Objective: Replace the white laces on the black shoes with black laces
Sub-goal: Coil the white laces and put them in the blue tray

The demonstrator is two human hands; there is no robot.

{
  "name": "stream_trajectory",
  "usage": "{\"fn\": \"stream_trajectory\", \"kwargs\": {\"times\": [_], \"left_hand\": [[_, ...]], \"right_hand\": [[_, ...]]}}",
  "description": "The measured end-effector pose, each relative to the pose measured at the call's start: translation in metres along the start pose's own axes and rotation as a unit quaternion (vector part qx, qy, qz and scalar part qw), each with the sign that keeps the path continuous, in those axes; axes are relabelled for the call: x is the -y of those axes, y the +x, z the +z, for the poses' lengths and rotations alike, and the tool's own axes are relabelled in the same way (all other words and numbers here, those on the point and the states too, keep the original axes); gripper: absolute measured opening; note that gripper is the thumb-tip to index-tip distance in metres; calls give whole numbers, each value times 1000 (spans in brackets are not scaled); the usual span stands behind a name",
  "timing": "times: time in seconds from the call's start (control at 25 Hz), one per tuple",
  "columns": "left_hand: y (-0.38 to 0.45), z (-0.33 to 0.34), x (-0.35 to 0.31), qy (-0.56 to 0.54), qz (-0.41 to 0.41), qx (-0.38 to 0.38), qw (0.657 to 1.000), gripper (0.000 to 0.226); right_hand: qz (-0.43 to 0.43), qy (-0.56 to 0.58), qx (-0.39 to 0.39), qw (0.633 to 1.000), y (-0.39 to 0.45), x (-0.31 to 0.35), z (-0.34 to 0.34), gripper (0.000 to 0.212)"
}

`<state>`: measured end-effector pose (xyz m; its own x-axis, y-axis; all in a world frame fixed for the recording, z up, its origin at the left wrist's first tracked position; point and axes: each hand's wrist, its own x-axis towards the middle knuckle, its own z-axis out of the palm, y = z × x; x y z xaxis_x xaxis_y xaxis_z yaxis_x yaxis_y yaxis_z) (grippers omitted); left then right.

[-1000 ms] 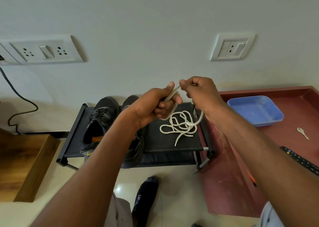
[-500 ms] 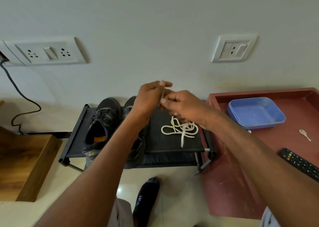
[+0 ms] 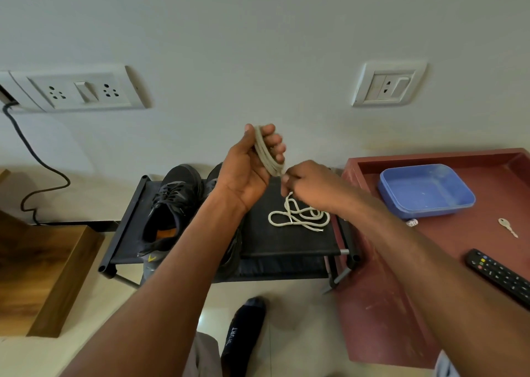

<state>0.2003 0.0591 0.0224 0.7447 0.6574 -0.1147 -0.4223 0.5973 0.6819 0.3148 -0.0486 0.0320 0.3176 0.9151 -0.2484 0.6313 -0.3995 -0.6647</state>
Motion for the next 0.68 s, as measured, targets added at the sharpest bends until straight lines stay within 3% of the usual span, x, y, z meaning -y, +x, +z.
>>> {"fn": "stream_trajectory", "kwargs": {"times": [0.04, 0.12, 0.2, 0.28, 0.36, 0.52, 0.6, 0.68], "left_hand": [[1, -3, -1, 22, 22, -24, 999, 46], [-1, -6, -4, 178, 54, -69, 980, 50], [-7, -5, -1, 382, 64, -84, 918, 56], [-14, 0, 3, 455, 41, -66, 887, 66], [-17, 6, 6, 426, 1, -54, 903, 71], [-13, 6, 8, 380, -83, -43, 920, 74], [-12, 4, 9, 345, -124, -18, 930, 71], [-12, 3, 9, 285, -143, -6, 948, 65]], "right_hand": [[-16, -26, 23, 999, -2, 1, 1, 35], [-55, -35, 23, 998, -5, 3, 1, 30], [-106, 0, -54, 993, -6, 6, -2, 20], [-156, 17, -167, 973, -4, 6, -5, 15], [-175, 1, -251, 952, -2, 3, -7, 15], [-162, 81, -305, 935, 0, 0, -4, 9], [-140, 121, -302, 935, 4, -1, -7, 7], [-101, 181, -248, 946, 6, -4, -10, 5]]}}
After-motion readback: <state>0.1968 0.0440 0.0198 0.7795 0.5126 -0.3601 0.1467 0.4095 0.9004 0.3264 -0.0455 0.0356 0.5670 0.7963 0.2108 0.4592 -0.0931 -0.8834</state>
